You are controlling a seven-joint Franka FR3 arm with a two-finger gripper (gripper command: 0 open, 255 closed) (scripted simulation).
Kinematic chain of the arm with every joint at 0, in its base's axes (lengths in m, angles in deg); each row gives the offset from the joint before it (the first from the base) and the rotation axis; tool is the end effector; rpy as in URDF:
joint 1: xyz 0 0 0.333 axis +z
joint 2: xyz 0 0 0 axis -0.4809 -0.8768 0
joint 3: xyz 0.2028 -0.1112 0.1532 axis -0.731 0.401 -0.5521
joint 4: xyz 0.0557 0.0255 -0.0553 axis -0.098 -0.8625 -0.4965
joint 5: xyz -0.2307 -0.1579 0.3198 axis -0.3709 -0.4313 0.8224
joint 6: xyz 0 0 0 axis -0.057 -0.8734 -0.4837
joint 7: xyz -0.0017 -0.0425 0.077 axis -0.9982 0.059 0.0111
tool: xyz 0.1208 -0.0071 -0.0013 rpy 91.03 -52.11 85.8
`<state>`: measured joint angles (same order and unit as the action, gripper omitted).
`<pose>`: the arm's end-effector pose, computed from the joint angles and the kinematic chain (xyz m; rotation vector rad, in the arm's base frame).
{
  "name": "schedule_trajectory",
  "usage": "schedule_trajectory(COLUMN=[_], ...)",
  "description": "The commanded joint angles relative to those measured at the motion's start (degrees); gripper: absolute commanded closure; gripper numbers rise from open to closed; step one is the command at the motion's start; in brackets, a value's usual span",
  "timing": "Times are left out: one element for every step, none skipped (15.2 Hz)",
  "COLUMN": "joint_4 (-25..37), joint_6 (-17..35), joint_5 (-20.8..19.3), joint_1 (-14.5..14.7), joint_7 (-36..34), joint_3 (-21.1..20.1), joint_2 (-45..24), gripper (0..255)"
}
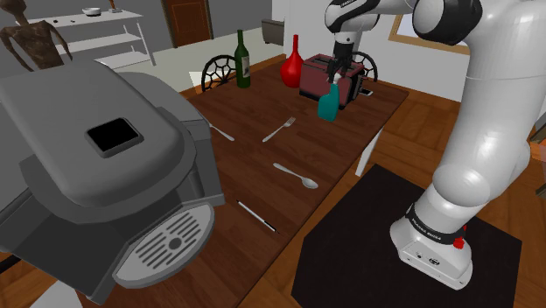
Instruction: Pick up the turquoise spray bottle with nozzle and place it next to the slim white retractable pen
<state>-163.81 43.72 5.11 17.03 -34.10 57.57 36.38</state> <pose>0.5777 -0.3393 0.3555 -3.1389 0.0516 0.0089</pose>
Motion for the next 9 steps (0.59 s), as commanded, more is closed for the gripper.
schedule_trajectory(joint_4=[0.0,0.0,0.0,0.0,0.0,0.0,0.0,0.0,0.0], joint_6=[0.0,0.0,0.0,0.0,0.0,0.0,0.0,0.0,0.0], joint_5=[0.0,0.0,0.0,0.0,0.0,0.0,0.0,0.0,0.0], joint_1=[0.0,0.0,0.0,0.0,0.0,0.0,0.0,0.0,0.0], joint_7=[0.0,0.0,0.0,0.0,0.0,0.0,0.0,0.0,0.0], joint_3=[0.0,0.0,0.0,0.0,0.0,0.0,0.0,0.0,0.0], joint_2=[0.0,0.0,0.0,0.0,0.0,0.0,0.0,0.0,0.0], gripper=[0,0,255,255,255,255,255,255,255])
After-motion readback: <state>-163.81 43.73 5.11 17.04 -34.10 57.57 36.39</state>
